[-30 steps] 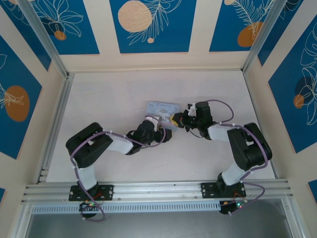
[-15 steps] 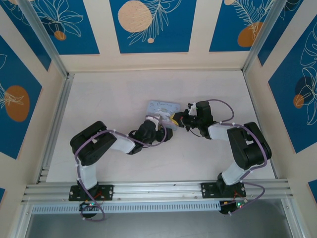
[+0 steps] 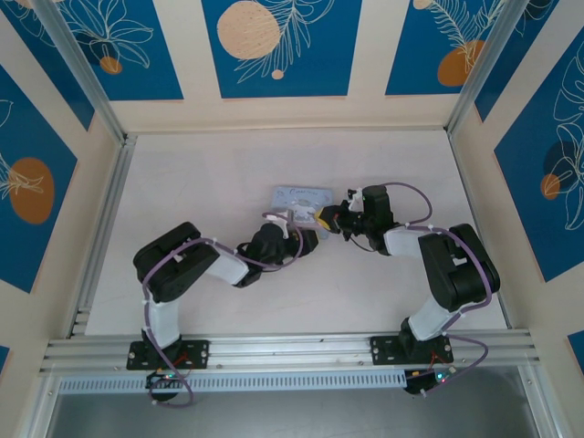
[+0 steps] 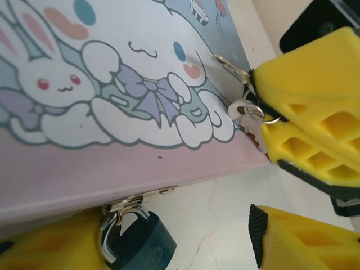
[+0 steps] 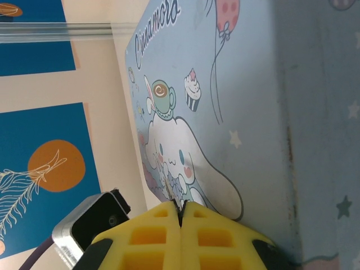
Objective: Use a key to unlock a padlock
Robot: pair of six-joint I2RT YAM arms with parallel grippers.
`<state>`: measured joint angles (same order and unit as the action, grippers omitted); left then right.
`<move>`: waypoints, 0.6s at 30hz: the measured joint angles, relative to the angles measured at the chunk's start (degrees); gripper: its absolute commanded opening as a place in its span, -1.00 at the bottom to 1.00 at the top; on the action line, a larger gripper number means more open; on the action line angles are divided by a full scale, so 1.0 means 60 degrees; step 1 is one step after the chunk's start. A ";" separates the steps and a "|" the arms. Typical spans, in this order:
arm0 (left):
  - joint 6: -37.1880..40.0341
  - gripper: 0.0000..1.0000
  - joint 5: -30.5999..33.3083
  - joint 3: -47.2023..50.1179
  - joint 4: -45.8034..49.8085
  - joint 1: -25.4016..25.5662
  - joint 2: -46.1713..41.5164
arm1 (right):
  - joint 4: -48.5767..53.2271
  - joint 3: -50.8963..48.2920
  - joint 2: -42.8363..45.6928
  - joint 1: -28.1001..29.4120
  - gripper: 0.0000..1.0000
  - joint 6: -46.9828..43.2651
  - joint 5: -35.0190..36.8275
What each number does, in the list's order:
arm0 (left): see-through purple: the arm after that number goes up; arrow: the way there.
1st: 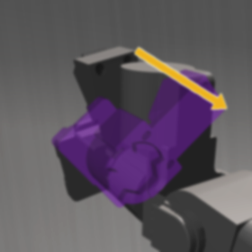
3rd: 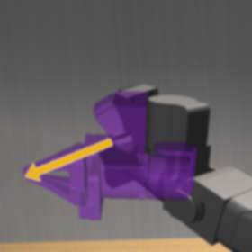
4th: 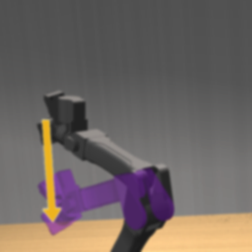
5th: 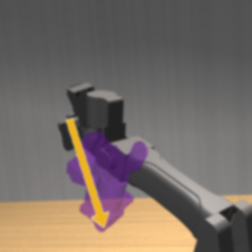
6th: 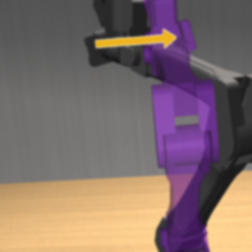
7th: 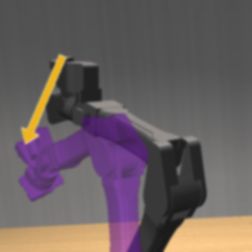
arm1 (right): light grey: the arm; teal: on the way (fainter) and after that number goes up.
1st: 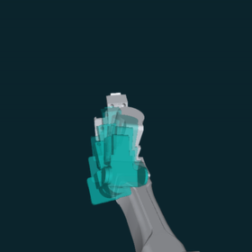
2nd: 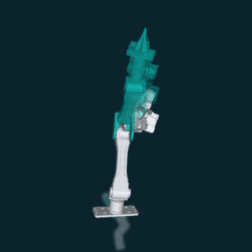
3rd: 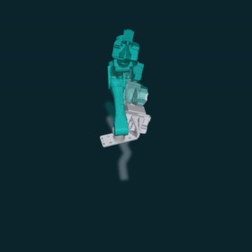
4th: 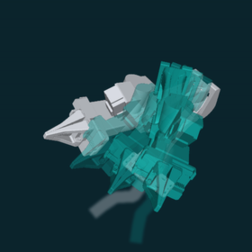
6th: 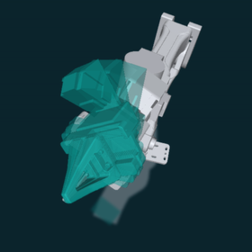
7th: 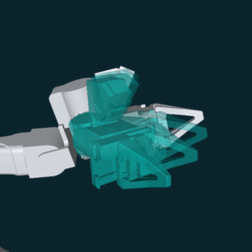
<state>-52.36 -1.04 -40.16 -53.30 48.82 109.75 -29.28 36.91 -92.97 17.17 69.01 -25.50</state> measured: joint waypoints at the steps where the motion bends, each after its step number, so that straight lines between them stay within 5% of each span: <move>1: -0.0117 0.22 0.0000 0.0015 -0.0131 -0.0007 0.0066 | -0.0004 0.0000 -0.0004 0.0000 -1.00 0.0000 0.0000; 18: -0.0987 -0.28 0.0262 0.0401 -0.0936 -0.0007 0.0481 | -0.0087 0.0000 -0.0044 0.0000 -1.00 0.0000 -0.0015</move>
<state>-58.28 0.54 -37.76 -58.92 48.77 112.64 -29.80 36.91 -93.23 17.17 69.01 -25.58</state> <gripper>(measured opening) 0.375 0.050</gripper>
